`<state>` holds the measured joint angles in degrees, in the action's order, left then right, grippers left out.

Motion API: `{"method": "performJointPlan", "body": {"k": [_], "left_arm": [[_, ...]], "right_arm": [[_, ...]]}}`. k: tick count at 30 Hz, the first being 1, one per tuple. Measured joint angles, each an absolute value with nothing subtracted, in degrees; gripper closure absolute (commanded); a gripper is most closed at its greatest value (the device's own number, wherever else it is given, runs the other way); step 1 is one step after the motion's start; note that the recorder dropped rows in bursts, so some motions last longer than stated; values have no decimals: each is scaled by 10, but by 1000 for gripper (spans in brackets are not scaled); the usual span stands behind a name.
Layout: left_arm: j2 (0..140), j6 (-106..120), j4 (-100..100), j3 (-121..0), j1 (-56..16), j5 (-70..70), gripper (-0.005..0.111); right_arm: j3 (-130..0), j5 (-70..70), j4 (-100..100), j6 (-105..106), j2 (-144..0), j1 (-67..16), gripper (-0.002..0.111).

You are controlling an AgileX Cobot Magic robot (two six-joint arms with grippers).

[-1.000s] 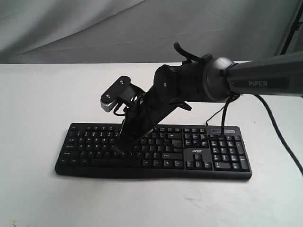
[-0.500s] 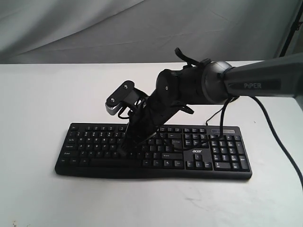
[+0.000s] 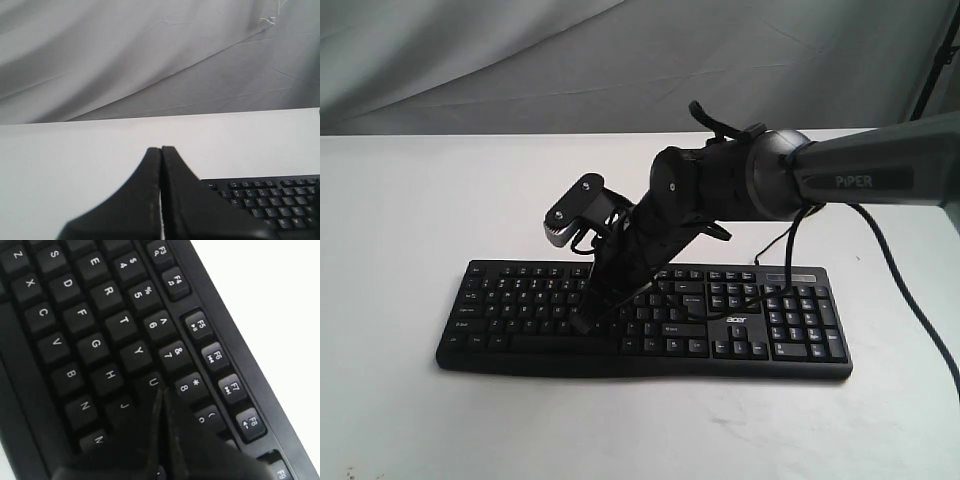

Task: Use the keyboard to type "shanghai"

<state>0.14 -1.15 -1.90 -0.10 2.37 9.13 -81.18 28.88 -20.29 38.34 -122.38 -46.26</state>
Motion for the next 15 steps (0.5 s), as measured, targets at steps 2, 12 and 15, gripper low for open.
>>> {"method": "performJointPlan", "body": {"k": [2, 12, 15], "left_arm": [[1, -12, -19, -1, 24, 91, 107], [1, -12, -19, -1, 24, 91, 107], [1, -12, -19, -1, 24, 91, 107]], "right_arm": [[-812, 291, -202, 383, -1224, -461, 108], [-812, 295, -198, 382, -1224, -457, 108], [-812, 296, -198, 382, -1224, -457, 108]]}}
